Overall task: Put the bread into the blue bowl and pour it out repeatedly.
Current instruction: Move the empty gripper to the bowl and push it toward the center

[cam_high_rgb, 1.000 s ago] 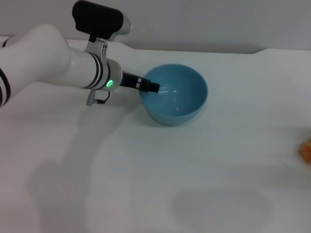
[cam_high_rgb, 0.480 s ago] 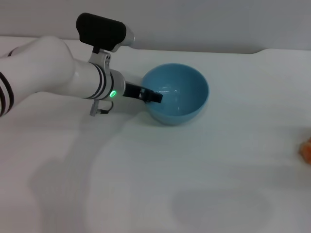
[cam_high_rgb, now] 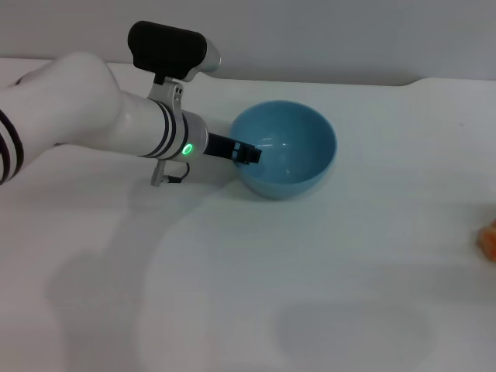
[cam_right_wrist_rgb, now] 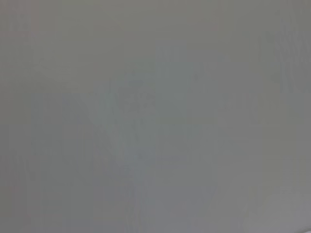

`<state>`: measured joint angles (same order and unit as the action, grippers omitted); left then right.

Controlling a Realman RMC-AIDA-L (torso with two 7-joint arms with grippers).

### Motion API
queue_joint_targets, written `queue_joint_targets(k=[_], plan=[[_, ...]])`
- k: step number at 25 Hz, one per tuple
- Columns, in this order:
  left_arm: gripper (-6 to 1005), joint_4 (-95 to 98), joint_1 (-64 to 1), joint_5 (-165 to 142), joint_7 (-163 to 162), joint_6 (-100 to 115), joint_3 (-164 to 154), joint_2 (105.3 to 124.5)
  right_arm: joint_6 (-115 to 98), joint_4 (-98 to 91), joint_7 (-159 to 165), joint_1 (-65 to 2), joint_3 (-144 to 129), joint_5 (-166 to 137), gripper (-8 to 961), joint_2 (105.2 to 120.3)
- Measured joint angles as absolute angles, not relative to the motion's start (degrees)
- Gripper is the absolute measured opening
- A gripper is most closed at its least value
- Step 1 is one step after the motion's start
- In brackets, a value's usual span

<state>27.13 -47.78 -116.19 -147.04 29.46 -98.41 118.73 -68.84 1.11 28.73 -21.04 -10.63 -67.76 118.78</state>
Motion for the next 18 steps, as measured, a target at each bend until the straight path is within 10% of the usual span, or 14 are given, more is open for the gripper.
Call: queue_joint_targets(k=[4, 18], plan=[[325, 26.8, -48.1, -116.3, -148.2, 29.4, -98.4, 118.71, -69.1, 1.2, 28.7, -20.8, -11.0, -67.8, 760, 118.76], [61, 27.9, -48.9, -116.8, -148.8, 29.6, -95.7, 117.78, -67.7, -6.6, 45.8, -19.9, -16.9, -73.6, 760, 118.48]])
